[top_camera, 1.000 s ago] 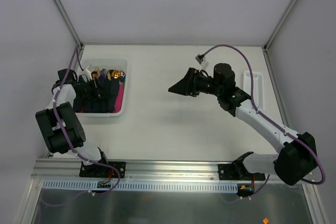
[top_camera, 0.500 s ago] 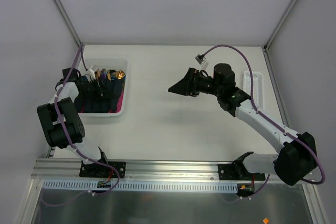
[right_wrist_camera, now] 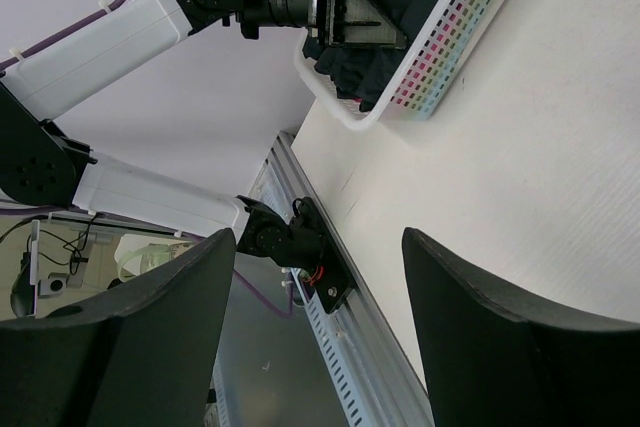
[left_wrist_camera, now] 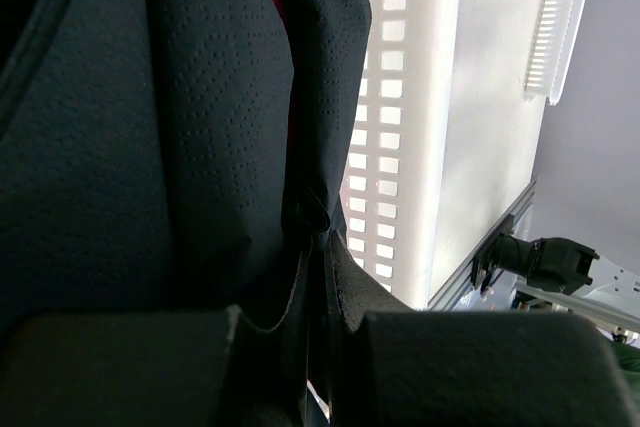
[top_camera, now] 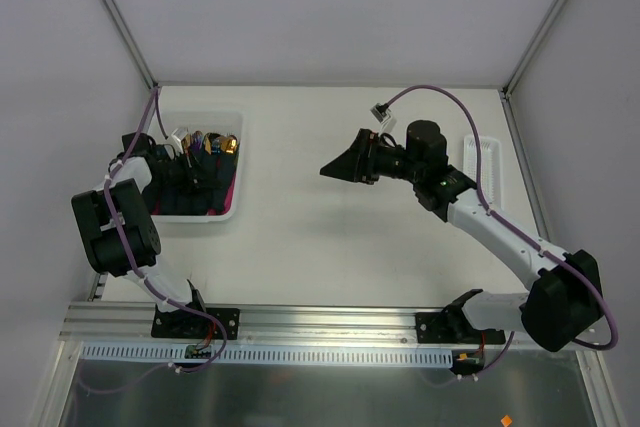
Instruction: Place the utensils on the paper napkin and roll it up
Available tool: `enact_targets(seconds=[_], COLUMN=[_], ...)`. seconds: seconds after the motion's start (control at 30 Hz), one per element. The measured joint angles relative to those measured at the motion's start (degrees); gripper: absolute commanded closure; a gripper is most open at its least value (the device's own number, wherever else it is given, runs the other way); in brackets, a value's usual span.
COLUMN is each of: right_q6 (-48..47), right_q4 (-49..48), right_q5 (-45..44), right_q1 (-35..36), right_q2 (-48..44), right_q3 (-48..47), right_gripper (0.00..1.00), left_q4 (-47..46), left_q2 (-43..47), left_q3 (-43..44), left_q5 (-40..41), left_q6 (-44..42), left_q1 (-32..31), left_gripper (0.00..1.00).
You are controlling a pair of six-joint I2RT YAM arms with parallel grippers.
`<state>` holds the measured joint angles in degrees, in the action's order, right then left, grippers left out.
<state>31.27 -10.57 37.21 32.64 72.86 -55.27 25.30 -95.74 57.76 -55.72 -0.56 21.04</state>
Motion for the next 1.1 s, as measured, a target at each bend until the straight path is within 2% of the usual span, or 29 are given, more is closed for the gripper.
enact_targets(seconds=[0.07, 0.27, 0.4, 0.47, 0.53, 0.77, 0.87, 0.9, 1.0, 1.03, 1.1], right_q6=[0.1, 0.7, 0.9, 0.9, 1.1, 1.3, 1.3, 1.3, 1.3, 1.3, 1.3], right_q4=[-0.3, -0.4, -0.7, -0.7, -0.7, -0.8, -0.8, -0.8, -0.8, -0.8, -0.8], right_q5=[0.2, 0.6, 0.8, 0.8, 0.9, 1.0, 1.1, 1.1, 1.2, 1.2, 1.2], right_q1=[0.0, -0.1, -0.2, -0.2, -0.2, -0.2, -0.2, -0.3, -0.5, -0.6, -0.8], right_q2=[0.2, 0.7, 0.8, 0.8, 0.8, 0.8, 0.8, 0.8, 0.8, 0.8, 0.8], right_q3=[0.0, 0.0, 0.0, 0.0, 0.0, 0.0, 0.0, 0.0, 0.0, 0.0, 0.0], right_gripper=[0.29, 0.29, 0.29, 0.29, 0.29, 0.29, 0.29, 0.29, 0.29, 0.29, 0.29], left_q4=[-0.3, -0.7, -1.2, -1.5, -1.7, -2.6, -2.6, -2.7, -3.0, -3.2, -3.6], left_q2=[0.0, 0.0, 0.2, 0.7, 1.1, 1.5, 1.5, 1.5, 1.5, 1.8, 2.8], left_q3=[-0.2, -0.4, -0.6, -0.8, -1.0, -1.5, -1.5, -1.5, -1.7, -1.9, -2.4], left_q5=[-0.2, 0.3, 2.4, 3.4, 3.9, 3.9, 4.0, 4.0, 4.9, 5.1, 5.8], left_q6=[0.1, 0.2, 0.5, 0.7, 0.9, 3.5, 4.2, 4.3, 4.6, 4.6, 4.6], left_q1=[0.0, -0.2, -1.2, -1.6, -1.9, -1.9, -1.9, -1.9, -2.0, -2.1, -2.4], left_gripper=[0.99, 0.89, 0.87, 0.90, 0.97, 0.97, 0.91, 0.85, 0.78, 0.72, 0.68])
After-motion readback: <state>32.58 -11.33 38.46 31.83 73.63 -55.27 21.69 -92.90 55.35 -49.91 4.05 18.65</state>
